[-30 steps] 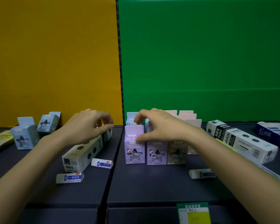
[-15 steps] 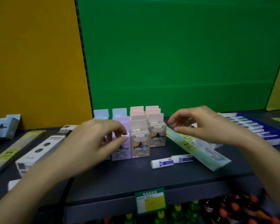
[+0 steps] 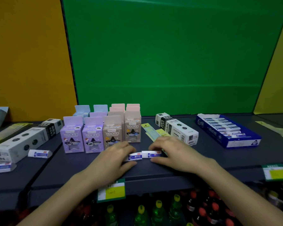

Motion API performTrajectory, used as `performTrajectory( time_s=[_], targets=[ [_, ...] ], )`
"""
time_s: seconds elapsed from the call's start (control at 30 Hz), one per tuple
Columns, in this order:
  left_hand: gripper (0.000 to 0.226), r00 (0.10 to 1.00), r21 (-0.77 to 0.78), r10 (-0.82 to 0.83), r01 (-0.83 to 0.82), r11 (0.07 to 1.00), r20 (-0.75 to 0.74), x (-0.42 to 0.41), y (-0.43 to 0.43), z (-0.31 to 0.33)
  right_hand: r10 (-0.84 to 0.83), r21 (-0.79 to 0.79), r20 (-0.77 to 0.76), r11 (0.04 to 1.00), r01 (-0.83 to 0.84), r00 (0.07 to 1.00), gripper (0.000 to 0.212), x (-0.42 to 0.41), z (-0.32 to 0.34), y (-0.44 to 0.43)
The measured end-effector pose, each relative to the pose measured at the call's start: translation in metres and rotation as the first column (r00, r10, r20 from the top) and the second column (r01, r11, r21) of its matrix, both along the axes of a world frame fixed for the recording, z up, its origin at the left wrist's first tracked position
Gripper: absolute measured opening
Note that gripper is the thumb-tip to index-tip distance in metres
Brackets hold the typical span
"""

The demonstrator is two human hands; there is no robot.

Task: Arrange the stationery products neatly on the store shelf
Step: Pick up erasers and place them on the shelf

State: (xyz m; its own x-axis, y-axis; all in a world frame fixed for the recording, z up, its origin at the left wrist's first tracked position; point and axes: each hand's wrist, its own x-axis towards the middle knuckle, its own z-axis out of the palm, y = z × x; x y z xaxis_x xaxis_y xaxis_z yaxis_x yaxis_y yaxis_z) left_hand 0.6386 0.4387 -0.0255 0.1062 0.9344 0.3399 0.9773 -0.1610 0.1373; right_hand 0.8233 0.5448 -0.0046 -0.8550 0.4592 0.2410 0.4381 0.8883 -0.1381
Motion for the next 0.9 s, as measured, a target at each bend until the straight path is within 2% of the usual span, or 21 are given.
performTrajectory(
  time_s=[0.07, 0.2, 0.27, 0.37, 0.53, 0.73, 0.83, 0.9],
  targets=[
    [0.043, 1.000, -0.003, -0.002, 0.002, 1.000, 0.009, 0.001, 0.002, -0.001, 0.017, 0.012, -0.012, 1.000, -0.017, 1.000, 0.028, -0.002, -0.003, -0.001],
    [0.058, 0.999, 0.007, -0.033, 0.033, 0.999, -0.028, -0.002, 0.003, -0.002, 0.021, 0.067, 0.007, 0.998, -0.022, 1.000, 0.027, -0.005, -0.005, -0.003],
    [0.057, 0.997, 0.012, -0.046, 0.046, 0.999, -0.064, -0.001, 0.001, 0.000, 0.027, 0.133, 0.018, 0.991, -0.029, 0.999, 0.027, -0.002, -0.004, -0.005],
    [0.051, 0.993, 0.071, -0.075, 0.081, 0.994, -0.089, 0.002, 0.003, 0.008, 0.014, 0.168, -0.055, 0.986, -0.005, 0.998, 0.024, 0.013, 0.002, -0.006],
    [0.039, 0.985, 0.174, -0.173, 0.175, 0.969, -0.027, 0.027, 0.015, 0.037, -0.058, 0.142, -0.187, 0.986, 0.085, 0.981, 0.022, 0.059, 0.023, 0.000],
    [0.037, 0.956, 0.199, -0.284, 0.294, 0.935, -0.078, 0.088, 0.056, 0.057, -0.168, 0.093, -0.300, 0.975, 0.204, 0.939, 0.017, 0.135, 0.043, 0.044],
    [0.027, 0.948, 0.219, -0.300, 0.317, 0.923, -0.105, 0.124, 0.085, 0.058, -0.206, 0.090, -0.302, 0.966, 0.243, 0.931, 0.017, 0.174, 0.048, 0.075],
    [0.029, 0.952, 0.233, -0.292, 0.305, 0.923, -0.090, 0.148, 0.106, 0.059, -0.198, 0.101, -0.290, 0.967, 0.235, 0.936, 0.018, 0.197, 0.050, 0.096]
  ],
)
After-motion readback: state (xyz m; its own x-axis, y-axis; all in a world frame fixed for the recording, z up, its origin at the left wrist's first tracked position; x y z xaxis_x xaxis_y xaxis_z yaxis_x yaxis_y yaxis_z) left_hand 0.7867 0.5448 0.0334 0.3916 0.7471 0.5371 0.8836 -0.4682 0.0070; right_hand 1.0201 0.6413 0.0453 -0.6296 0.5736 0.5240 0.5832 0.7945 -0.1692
